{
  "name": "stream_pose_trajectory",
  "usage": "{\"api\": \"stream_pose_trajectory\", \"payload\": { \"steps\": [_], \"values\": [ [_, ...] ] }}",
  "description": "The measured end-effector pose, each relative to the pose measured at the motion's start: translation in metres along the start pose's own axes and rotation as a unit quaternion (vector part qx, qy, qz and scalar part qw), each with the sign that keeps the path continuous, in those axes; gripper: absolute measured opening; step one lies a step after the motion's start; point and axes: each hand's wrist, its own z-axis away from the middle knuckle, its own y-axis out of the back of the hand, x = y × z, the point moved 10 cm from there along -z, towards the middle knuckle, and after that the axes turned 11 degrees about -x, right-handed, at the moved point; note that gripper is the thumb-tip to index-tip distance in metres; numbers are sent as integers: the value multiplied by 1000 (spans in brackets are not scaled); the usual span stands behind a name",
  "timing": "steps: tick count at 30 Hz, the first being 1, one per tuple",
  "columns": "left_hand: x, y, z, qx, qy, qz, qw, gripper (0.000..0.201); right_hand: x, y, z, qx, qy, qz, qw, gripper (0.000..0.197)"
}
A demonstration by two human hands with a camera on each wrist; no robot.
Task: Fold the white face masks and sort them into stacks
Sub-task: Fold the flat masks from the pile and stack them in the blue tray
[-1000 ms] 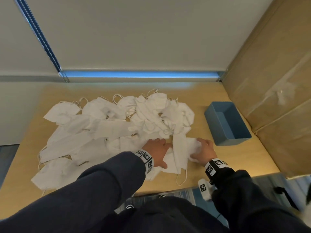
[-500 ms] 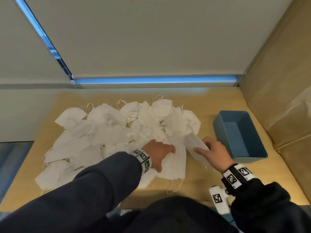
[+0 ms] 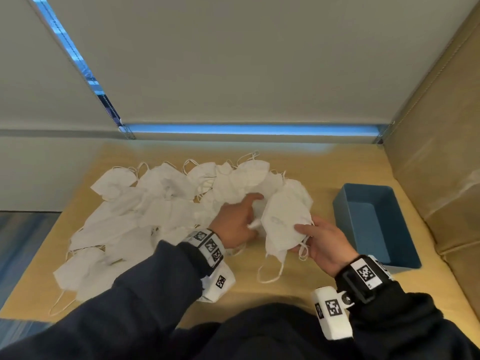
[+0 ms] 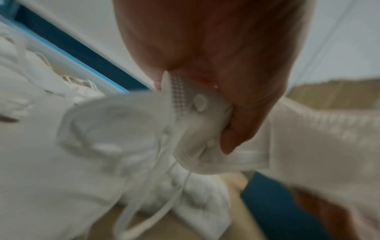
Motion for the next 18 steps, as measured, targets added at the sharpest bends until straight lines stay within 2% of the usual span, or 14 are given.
{"api": "stream_pose_trajectory", "payload": {
  "steps": [1,4,5,7,10,15,18],
  "values": [
    [-4,18,6,36,5,51,998,73,1,-2,-1,-4,-1,6,1000,33],
    [-27,52,24,96,40,148,984,24,5,-9,-6,-3,-6,33,999,32],
    [-39,57,30,112,61,185,974,18,7,-10,-8,0,-10,45,999,31],
    [-61,59,41,134,95,253,953,24,13,-9,-12,10,-22,68,997,30],
    [-76,63,60,147,121,274,943,39,22,-7,-16,18,-38,81,996,27],
    [-64,86,88,196,116,308,924,15,24,-10,-19,6,-46,101,994,22],
    [-27,96,94,178,57,375,908,14,13,-19,-20,-9,-23,86,996,22]
  ]
}}
